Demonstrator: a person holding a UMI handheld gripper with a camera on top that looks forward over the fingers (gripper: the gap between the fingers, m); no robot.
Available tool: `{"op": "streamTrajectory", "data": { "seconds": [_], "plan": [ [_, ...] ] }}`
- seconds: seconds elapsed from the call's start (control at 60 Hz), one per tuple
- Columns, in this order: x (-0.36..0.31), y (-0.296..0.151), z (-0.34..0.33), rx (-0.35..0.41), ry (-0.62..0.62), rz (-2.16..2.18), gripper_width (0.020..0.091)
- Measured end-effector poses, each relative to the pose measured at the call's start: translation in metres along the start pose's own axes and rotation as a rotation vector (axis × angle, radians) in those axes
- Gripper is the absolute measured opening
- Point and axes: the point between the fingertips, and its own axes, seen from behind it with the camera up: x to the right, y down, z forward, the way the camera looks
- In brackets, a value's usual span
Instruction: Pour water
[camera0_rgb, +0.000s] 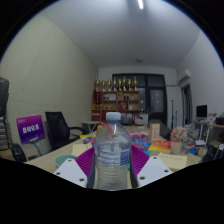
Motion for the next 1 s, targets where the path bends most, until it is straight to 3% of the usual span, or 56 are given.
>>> {"op": "streamTrajectory", "data": {
  "seconds": [0.117,0.283,0.367,0.567,0.767,1.0],
  "plan": [
    [-0.001,0.014,0.015,-0.051,-0.023,-0.030,0.0507],
    [-0.005,0.010,0.010,-0.010,-0.028,-0.090,0.0533],
    [-0.001,0.018,0.012,-0.007,-0.024,-0.088,0.0611],
    [0.004,0.018,-0.006,-0.091,-0.047,-0.095,0.0844],
    [-0.002,0.005,-0.071,-0.115,-0.077,-0.039,0.0856],
    [-0.012,-0.024,-0.205,-0.121,-0.069,-0.023,0.0848]
  ]
}}
